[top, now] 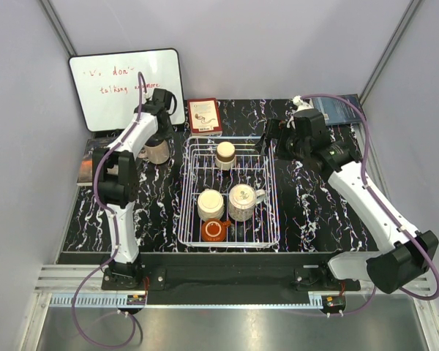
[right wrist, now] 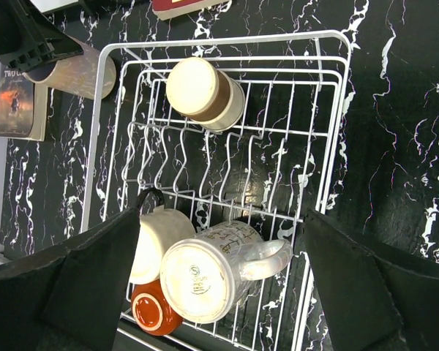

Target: Unload the cups from the dish rack

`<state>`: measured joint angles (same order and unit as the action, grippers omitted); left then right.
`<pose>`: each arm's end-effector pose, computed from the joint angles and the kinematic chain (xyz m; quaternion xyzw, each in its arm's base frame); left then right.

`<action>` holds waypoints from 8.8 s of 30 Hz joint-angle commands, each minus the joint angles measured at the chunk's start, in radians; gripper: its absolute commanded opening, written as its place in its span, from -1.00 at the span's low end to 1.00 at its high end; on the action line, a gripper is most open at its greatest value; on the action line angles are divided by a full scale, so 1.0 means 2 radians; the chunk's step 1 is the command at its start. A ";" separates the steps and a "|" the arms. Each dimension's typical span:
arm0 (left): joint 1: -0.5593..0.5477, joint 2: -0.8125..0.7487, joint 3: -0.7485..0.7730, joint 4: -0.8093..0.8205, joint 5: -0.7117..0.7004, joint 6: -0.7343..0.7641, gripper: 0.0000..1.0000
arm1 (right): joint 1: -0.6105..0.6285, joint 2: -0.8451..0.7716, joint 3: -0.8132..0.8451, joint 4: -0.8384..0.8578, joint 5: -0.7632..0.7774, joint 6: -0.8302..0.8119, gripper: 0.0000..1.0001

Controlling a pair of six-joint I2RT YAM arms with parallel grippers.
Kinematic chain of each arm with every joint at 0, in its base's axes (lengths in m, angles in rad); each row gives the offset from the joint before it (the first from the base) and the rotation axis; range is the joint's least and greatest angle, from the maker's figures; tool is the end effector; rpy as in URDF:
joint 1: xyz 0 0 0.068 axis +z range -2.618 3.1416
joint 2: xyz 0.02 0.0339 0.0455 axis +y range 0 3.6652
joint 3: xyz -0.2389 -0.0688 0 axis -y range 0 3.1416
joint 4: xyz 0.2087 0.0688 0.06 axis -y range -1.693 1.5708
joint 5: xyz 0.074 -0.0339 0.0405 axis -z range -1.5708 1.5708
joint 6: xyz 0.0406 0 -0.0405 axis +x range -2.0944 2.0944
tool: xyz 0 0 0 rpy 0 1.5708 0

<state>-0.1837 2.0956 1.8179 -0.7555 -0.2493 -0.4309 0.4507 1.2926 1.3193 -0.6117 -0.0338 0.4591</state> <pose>0.4097 -0.0659 0.2234 -0.1507 0.9452 0.0345 0.2874 0.2307 0.1132 0.3455 -0.0043 0.8809 0.2212 0.4185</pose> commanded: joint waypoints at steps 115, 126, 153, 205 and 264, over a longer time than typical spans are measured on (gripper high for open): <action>-0.332 -0.463 -0.301 -0.088 -0.143 -0.130 0.98 | 0.171 -0.029 -0.026 -0.108 0.097 -0.034 1.00; -0.336 -0.469 -0.315 -0.089 -0.140 -0.140 0.98 | 0.223 0.040 0.001 -0.093 0.101 -0.050 0.99; -0.338 -0.462 -0.325 -0.089 -0.144 -0.151 0.98 | 0.223 0.141 -0.022 -0.052 0.084 -0.090 1.00; -0.338 -0.425 -0.297 -0.077 -0.145 -0.154 0.98 | 0.222 0.046 0.051 -0.123 0.155 -0.001 -1.00; -0.185 -0.639 -0.549 0.506 0.294 -0.301 0.38 | -0.026 -0.142 -0.300 0.603 -0.313 0.417 -1.00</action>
<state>-0.5587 0.8032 0.6968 0.1383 0.2775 -1.0145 0.4110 1.0180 0.6834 0.4225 -0.6235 1.2449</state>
